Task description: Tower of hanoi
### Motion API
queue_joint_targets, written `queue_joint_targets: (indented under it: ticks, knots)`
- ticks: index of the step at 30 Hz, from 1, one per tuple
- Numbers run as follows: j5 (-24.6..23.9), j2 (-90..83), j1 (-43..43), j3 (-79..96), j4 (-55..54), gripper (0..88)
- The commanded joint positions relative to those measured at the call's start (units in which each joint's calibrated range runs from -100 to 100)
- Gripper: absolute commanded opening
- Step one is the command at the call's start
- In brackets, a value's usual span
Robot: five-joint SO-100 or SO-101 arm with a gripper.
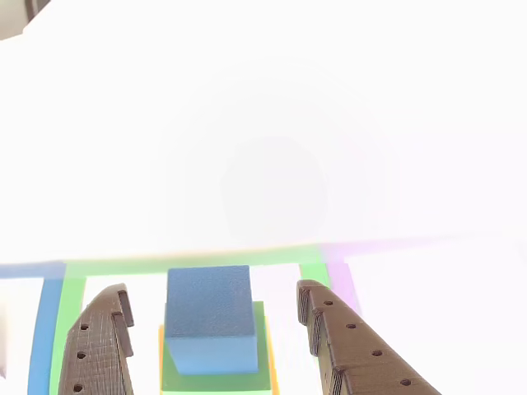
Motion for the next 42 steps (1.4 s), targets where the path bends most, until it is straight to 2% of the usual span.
queue_joint_targets:
  ticks: [1, 19, 36, 39, 42]
  knots:
    - [0.0, 0.2, -1.3, -0.2, -3.0, 19.2]
    - [0.0, 0.4, -2.4, 0.6, -3.1, 7.5]
    - [0.0, -0.5, -2.9, 0.4, -2.7, 5.9]
    - [0.0, -4.1, -3.1, -0.3, 1.9, 5.9]
    - [0.0, -11.0, -3.1, -2.9, 13.8, 5.8]
